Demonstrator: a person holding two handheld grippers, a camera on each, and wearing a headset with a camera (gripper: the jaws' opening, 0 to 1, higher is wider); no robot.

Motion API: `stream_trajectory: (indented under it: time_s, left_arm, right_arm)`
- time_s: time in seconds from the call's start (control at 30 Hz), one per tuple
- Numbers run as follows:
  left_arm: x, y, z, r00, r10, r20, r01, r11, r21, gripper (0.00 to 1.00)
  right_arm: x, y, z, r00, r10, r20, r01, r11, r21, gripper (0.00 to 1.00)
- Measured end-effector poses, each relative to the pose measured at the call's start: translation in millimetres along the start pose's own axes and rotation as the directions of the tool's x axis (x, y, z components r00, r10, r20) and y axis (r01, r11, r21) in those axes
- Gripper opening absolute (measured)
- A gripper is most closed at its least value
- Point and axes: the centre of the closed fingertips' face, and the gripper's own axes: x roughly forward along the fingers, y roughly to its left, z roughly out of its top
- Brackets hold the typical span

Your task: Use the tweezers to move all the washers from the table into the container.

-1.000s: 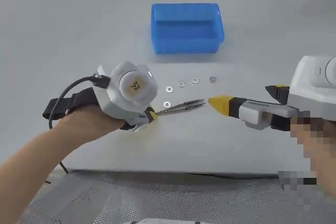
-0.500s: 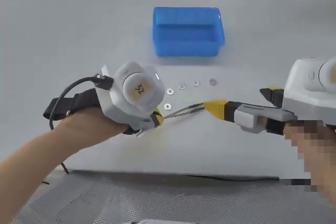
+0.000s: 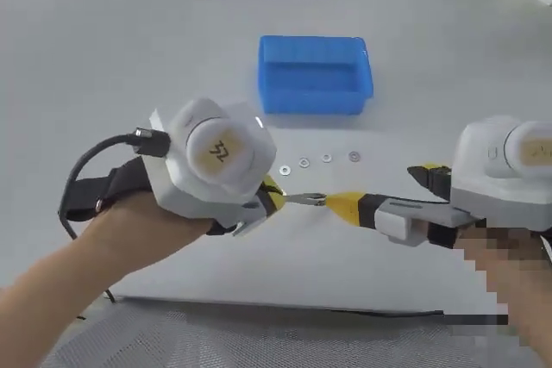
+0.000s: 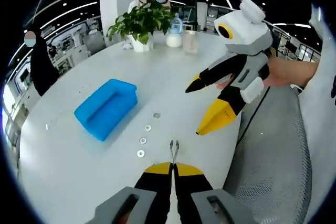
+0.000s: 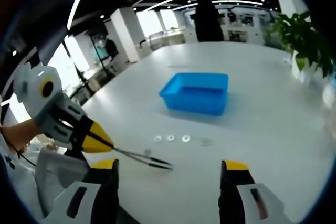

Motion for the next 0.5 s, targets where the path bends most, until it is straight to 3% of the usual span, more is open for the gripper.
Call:
stream_trajectory:
  time_s: [0.07,0.17,0.33,0.43,0.5]
  left_arm:
    - [-3.9,0.2,4.0,0.9998,0.012,0.016,-0.012,1.000,-0.015,0.00]
    - [-9.3,1.2,9.2,0.9988,0.031,0.037,-0.029,0.999,-0.028,0.00]
    - [-16.9,1.1,13.0,0.9966,0.053,0.062,-0.051,0.998,-0.034,0.00]
    - [-18.5,1.4,11.2,0.9965,0.058,0.060,-0.056,0.998,-0.027,0.00]
    - [-19.3,1.7,9.5,0.9968,0.057,0.055,-0.056,0.998,-0.015,0.00]
  right_arm:
    - [0.8,6.6,-1.6,0.9996,0.027,-0.006,-0.027,0.999,-0.020,0.73]
    - [4.0,8.7,-7.3,0.9995,0.018,-0.027,-0.019,0.999,-0.048,0.72]
    - [14.4,23.4,-16.6,0.9951,0.081,-0.056,-0.085,0.993,-0.083,0.66]
    - [23.7,38.4,-20.8,0.9840,0.150,-0.096,-0.163,0.975,-0.148,0.58]
    - [28.7,51.7,-19.2,0.9722,0.210,-0.104,-0.226,0.957,-0.180,0.46]
